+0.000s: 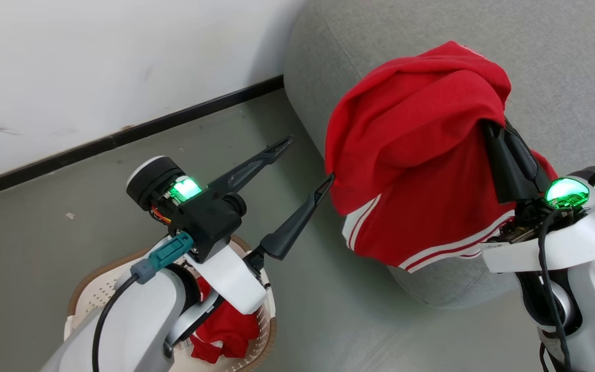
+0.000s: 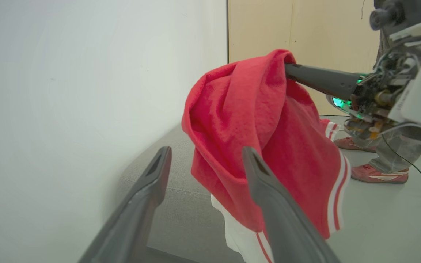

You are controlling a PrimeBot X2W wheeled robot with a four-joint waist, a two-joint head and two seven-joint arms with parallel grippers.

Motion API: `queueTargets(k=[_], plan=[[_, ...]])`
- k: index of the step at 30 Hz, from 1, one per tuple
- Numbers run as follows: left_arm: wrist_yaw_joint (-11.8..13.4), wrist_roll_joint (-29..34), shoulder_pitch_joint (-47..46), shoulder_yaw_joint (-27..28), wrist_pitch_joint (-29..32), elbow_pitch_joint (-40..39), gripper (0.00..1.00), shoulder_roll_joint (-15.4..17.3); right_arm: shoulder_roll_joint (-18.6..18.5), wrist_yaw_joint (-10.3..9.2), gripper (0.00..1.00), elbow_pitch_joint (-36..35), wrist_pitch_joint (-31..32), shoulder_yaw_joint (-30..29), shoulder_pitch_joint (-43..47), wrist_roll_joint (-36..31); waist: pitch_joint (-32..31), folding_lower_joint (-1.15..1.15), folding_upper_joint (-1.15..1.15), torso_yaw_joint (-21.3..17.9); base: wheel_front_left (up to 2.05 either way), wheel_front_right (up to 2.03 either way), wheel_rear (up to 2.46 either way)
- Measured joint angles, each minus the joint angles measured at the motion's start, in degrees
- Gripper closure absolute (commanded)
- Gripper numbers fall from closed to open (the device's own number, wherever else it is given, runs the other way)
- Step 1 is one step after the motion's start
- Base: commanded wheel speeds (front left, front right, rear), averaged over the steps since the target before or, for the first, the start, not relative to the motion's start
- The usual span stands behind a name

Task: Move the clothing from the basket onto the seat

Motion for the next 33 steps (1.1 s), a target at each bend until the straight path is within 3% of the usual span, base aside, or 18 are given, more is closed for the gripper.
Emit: queueTargets(k=[15, 33], plan=[[0.3, 0.6, -1.0, 0.7, 1.2, -0.8, 0.00, 1.1, 0.9, 0.00, 1.00, 0.3, 0.0, 0.2, -0.4, 0.0, 2.7, 0.00, 0.00, -3.6, 0.00, 0.00, 0.00], [2.1, 1.5, -1.1, 0.9, 3.9, -3.7, 0.00, 1.3, -0.9, 0.00, 1.00, 8.3, 0.0, -5.2, -10.1, -0.9, 7.9, 0.00, 0.00, -1.8, 0.00, 0.00, 0.00]])
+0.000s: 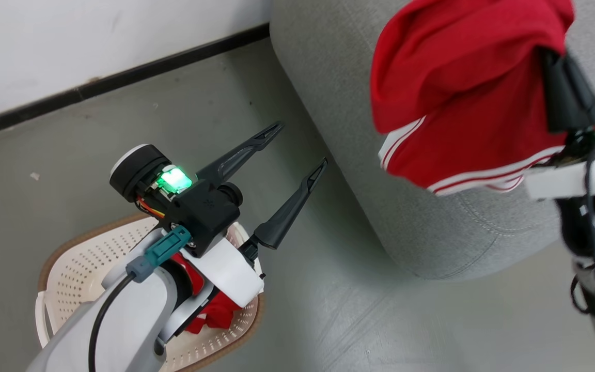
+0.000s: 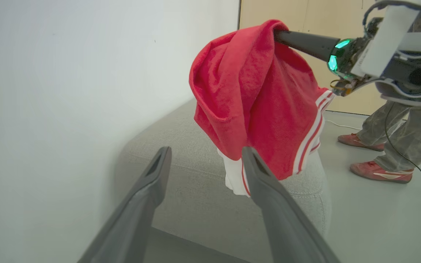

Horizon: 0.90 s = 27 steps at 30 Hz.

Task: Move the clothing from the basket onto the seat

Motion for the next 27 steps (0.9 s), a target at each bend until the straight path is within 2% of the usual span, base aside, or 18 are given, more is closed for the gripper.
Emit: queueTargets(k=[8, 16, 27], plan=[[0.6, 1.0, -0.3, -0.1, 1.8, -1.4, 0.00, 0.2, -3.9, 0.00, 1.00, 3.5, 0.0, -0.9, -7.1, 0.1, 3.1, 0.00, 0.00, 1.7, 0.00, 0.00, 0.00], [0.9, 2.0, -1.9, -0.5, 3.7, -3.0, 0.00, 0.4, -9.7, 0.01, 1.00, 6.5, 0.0, -0.9, -15.1, 0.2, 6.8, 0.00, 0.00, 3.4, 0.00, 0.00, 0.00], [0.9, 3.0, -5.3, -1.5, 6.3, -5.5, 0.00, 0.4, -15.5, 0.01, 1.00, 11.7, 0.0, -4.6, -25.1, 8.7, 12.6, 0.00, 0.00, 5.9, 0.00, 0.00, 0.00]])
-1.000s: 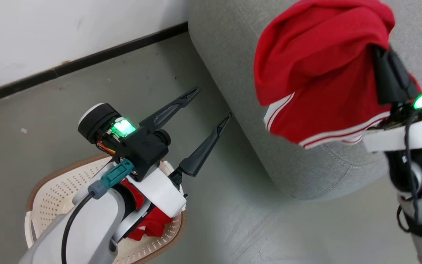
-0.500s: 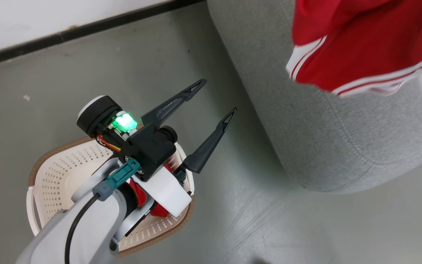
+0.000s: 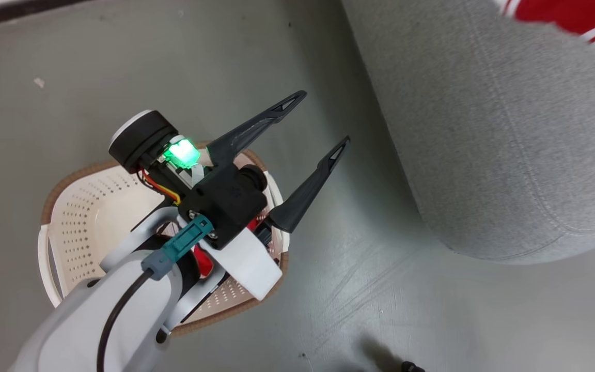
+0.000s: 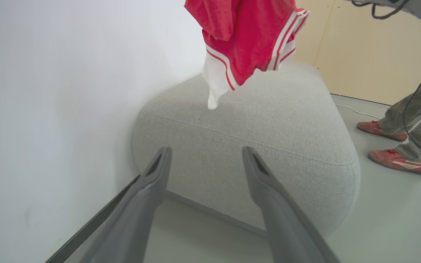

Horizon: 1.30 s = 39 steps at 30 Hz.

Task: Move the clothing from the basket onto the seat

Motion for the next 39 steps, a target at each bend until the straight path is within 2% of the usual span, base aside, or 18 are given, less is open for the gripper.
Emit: queueTargets(k=[10, 12, 15, 21, 26, 39], plan=[[-0.1, 0.1, -2.0, -0.7, 2.2, -1.5, 0.00, -0.4, -6.9, 0.00, 1.00, 2.8, 0.0, -3.0, -6.5, 0.9, 4.4, 0.00, 0.00, 1.4, 0.00, 0.00, 0.00], [-0.1, 0.7, -2.8, -0.9, 2.9, -1.9, 0.00, -0.3, -10.0, 0.00, 1.00, 3.2, 0.0, -3.6, -8.8, -0.2, 5.9, 0.00, 0.00, 1.9, 0.00, 0.00, 0.00], [-0.1, 1.1, -3.2, -0.9, 3.5, -2.4, 0.00, -0.2, -11.8, 0.01, 1.00, 6.9, -0.1, -3.6, -9.5, -1.5, 7.4, 0.00, 0.00, 2.3, 0.00, 0.00, 0.00], [-0.3, 1.5, -4.3, -1.1, 4.4, -3.0, 0.00, -0.1, -10.4, 0.01, 1.00, 15.4, -0.1, -5.9, -9.4, -1.9, 10.3, 0.00, 0.00, 3.4, 0.00, 0.00, 0.00], [-0.4, 1.6, -5.5, -1.3, 4.5, -3.2, 0.00, -0.1, -8.4, 0.01, 1.00, 18.9, -0.1, -6.2, -9.4, -1.4, 12.1, 0.00, 0.00, 4.2, 0.00, 0.00, 0.00], [-1.1, 2.6, -9.2, -1.7, 4.6, -3.4, 0.00, -0.1, -8.4, 0.01, 1.00, 27.4, -0.1, -5.7, -12.1, -2.1, 16.2, 0.00, 0.00, 6.4, 0.00, 0.00, 0.00]])
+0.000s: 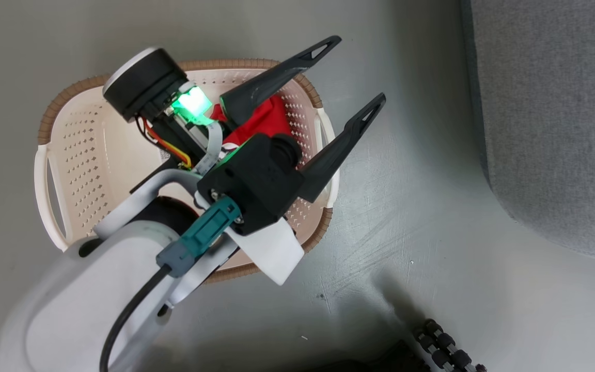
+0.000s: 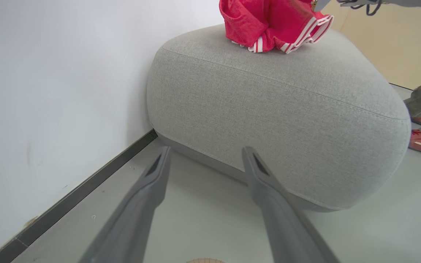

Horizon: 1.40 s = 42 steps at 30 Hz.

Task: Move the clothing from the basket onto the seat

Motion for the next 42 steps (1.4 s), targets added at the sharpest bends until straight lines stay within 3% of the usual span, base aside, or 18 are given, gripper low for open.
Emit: queueTargets(k=[3, 4, 5, 8, 9, 10, 13, 28, 42], plan=[[0.0, 0.2, -0.7, 0.0, -0.3, 0.5, 0.00, 0.2, 0.3, 0.00, 1.00, 1.1, 0.0, 0.0, -0.5, 0.0, 0.4, 0.00, 0.00, 0.2, 0.00, 0.00, 0.00], [0.0, 0.4, -0.7, 0.0, -0.6, 0.8, 0.00, 0.5, 0.7, 0.00, 0.89, 1.5, 0.0, 0.0, -0.8, 0.0, 0.4, 0.00, 0.00, 0.2, 0.00, 0.00, 0.00], [0.0, 0.4, -0.7, 0.0, -0.7, 1.0, 0.00, 0.7, 0.9, 0.00, 0.70, 1.6, 0.0, 0.1, -0.9, 0.0, 0.4, 0.00, 0.00, 0.2, 0.00, 0.00, 0.00], [0.0, 0.4, -0.7, 0.1, -1.3, 1.6, 0.00, 1.0, 1.3, 0.00, 0.47, 1.7, 0.0, 0.1, -1.0, -0.5, 0.2, 0.00, 0.00, 0.0, 0.00, 0.00, 0.00], [0.0, 0.4, -0.7, 0.1, -1.3, 1.7, 0.00, 1.0, 1.4, 0.00, 0.17, 1.7, 0.0, 0.1, -0.9, -0.6, 0.1, 0.00, 0.00, -0.1, 0.00, 0.00, 0.00], [0.0, 0.4, -0.7, 0.1, -1.6, 1.8, 0.00, 1.0, 1.4, 0.00, 0.09, 1.7, 0.0, 0.1, -0.9, -0.9, 0.0, 0.00, 0.00, -0.2, 0.00, 0.00, 0.00], [0.0, 0.4, -0.7, 0.5, -2.5, 2.3, 0.00, 1.1, 1.7, 0.00, 0.00, 1.6, 0.0, 0.3, -0.8, -1.5, -0.3, 0.00, 0.00, -0.4, 0.00, 0.00, 0.00], [0.9, 1.2, -0.5, 3.3, -7.7, 4.3, 0.00, 1.5, 3.1, 0.00, 0.00, -2.6, 0.0, 0.9, 4.9, -4.5, -4.2, 0.00, 0.00, -0.5, 0.00, 0.00, 0.00], [5.9, -1.1, 6.6, 9.3, -16.1, 6.8, 0.00, 0.5, 8.2, 0.00, 0.00, -10.3, 0.0, 13.2, 6.3, -7.5, -10.5, 0.00, 0.00, 2.3, 0.00, 0.00, 0.00]])
